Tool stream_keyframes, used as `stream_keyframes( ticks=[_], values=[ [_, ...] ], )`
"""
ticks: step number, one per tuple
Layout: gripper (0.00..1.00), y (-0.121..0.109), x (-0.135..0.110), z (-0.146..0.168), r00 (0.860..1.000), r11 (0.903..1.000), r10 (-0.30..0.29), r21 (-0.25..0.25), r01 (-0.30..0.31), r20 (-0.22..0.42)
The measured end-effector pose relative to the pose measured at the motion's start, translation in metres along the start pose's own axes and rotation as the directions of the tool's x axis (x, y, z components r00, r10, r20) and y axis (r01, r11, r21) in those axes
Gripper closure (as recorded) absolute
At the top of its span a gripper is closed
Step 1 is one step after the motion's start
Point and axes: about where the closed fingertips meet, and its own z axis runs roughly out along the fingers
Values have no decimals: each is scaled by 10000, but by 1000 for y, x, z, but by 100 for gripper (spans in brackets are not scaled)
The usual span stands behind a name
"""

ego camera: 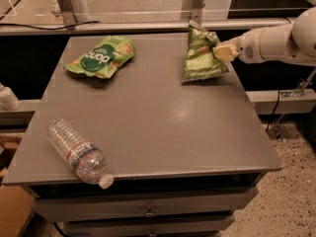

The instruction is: Pick green jalapeno chip bag

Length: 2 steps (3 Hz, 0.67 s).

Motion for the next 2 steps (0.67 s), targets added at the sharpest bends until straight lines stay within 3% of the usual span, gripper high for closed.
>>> stream_keyframes(
  ticks=[1,2],
  values=[
    [100,22,-17,-7,9960,9951,637,-792,-586,629],
    [100,39,-45,-20,9791,9811,1492,-1444,-1292,1382]
  ],
)
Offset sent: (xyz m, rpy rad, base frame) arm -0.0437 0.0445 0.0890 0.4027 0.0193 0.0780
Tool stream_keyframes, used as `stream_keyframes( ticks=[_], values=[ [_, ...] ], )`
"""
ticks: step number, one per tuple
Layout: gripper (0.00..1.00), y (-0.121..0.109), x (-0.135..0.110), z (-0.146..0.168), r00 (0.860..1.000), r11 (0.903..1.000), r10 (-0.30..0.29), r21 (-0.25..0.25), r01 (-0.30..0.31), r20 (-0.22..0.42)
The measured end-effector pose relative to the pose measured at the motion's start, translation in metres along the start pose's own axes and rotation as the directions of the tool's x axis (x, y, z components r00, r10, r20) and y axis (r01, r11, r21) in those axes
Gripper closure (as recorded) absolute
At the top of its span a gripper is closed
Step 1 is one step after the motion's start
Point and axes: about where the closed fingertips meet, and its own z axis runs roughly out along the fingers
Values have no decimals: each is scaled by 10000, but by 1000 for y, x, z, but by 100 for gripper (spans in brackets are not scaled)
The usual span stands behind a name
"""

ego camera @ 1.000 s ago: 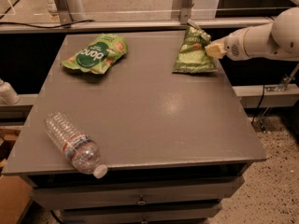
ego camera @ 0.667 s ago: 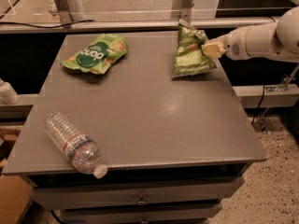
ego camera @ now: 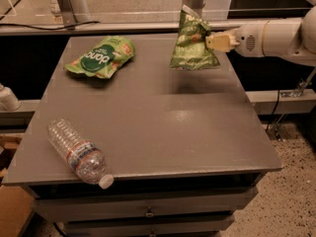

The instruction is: Pick green jalapeno chip bag

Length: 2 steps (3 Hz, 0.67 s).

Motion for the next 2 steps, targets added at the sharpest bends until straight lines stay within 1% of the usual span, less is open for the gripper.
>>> stream_keyframes(
  ticks=[1,2],
  values=[
    [100,12,-26,-17,9951,9983,565,-211,-549,810],
    [100,14,-28,-18,9941,9978,633,-262,-612,884]
  ],
)
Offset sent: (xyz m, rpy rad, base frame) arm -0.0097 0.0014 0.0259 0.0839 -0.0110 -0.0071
